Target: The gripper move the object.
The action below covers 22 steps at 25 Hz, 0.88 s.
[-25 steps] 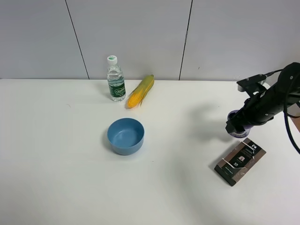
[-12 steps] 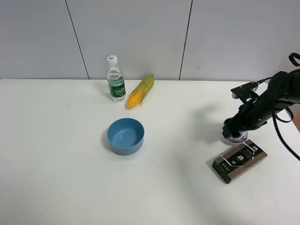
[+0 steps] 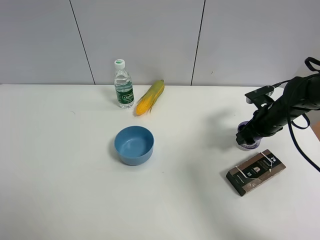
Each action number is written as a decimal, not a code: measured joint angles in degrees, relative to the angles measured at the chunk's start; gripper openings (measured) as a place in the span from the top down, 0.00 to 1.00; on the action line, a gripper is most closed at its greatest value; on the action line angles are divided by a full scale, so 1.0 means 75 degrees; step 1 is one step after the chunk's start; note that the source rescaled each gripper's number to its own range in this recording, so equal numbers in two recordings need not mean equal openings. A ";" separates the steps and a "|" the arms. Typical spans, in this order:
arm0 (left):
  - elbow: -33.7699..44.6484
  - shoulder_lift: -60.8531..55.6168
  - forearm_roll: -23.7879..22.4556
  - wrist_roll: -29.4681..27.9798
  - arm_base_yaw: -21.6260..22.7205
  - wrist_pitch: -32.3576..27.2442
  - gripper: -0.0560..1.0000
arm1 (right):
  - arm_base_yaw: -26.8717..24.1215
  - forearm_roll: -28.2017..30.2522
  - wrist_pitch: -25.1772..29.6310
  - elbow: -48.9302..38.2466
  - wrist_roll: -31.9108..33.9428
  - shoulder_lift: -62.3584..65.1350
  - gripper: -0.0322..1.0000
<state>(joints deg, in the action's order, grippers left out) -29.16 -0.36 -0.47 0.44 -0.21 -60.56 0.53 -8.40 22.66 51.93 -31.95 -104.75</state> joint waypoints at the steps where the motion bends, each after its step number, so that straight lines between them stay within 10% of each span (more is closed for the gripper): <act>1: 0.0000 0.0000 0.0000 0.0000 0.0000 0.0000 0.00 | 0.0000 0.0000 0.0009 0.0000 -0.0007 -0.0052 0.92; 10: 0.0000 0.0000 0.0000 0.0000 0.0000 0.0000 0.00 | 0.0000 -0.0053 -0.0059 0.0000 -0.0060 -0.0126 0.90; 13: 0.0000 0.0000 0.0000 0.0000 0.0000 0.0000 0.00 | 0.0000 -0.0277 -0.0285 0.0007 -0.0060 -0.0126 0.32; 15: 0.0000 0.0000 0.0000 0.0000 0.0000 0.0000 0.00 | 0.0000 -0.0384 -0.0350 0.0007 -0.0060 -0.0126 0.11; 22: 0.0000 0.0000 0.0000 0.0000 0.0000 0.0000 0.00 | 0.0000 -0.0566 -0.0286 0.0007 -0.0060 0.0942 0.00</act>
<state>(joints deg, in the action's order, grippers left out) -29.16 -0.36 -0.47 0.44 -0.21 -60.56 0.53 -12.64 20.52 51.98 -32.40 -97.69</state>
